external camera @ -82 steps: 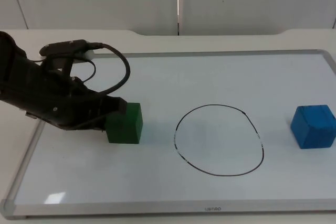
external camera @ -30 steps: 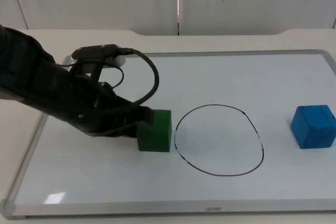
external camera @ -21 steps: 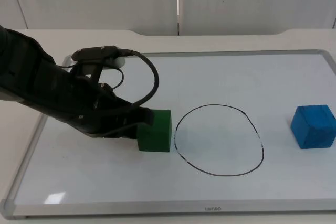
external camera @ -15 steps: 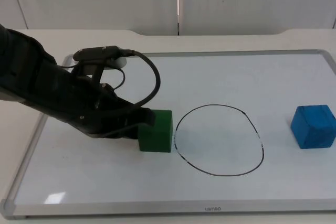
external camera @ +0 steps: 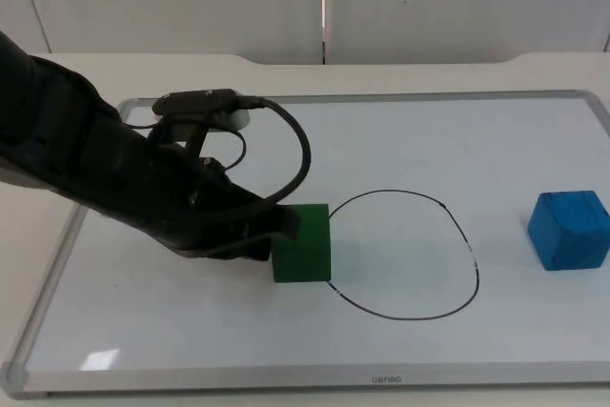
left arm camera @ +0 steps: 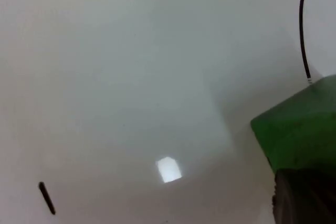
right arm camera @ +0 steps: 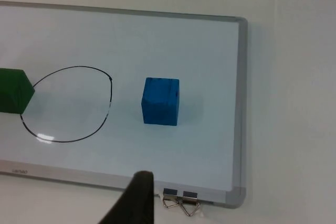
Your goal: Push the two cubes into the marked area.
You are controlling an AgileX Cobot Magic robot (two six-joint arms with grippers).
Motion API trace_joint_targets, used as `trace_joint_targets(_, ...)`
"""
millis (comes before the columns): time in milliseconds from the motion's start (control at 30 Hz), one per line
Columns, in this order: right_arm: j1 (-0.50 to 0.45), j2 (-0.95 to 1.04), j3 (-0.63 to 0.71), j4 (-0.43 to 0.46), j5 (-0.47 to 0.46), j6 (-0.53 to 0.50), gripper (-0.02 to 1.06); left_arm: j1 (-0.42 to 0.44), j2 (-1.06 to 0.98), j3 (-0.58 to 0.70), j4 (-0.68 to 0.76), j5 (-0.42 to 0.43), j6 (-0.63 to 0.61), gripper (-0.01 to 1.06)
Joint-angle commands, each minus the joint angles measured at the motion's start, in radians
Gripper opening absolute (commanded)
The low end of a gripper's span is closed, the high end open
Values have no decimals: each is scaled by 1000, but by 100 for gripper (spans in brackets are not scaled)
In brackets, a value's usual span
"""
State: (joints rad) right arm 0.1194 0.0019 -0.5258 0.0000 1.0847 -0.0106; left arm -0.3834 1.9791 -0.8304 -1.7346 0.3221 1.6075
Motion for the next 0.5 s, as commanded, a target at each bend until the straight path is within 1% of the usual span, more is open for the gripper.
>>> trace_joint_targets(0, -5, -2, 10, 0, -6, -6, 105, -6, -2, -4, -10, 12, -9, 0)
trace_joint_targets(200, -5, -2, 10, 0, -6, -6, 105, -6, -2, -4, -10, 12, -13, 0)
trace_joint_targets(333, -5, -2, 10, 0, -6, -6, 105, -6, -2, -4, -10, 40, -17, 0)
trace_joint_targets(467, -5, -2, 10, 0, -6, -6, 105, -6, -2, -12, -10, 42, -17, 0)
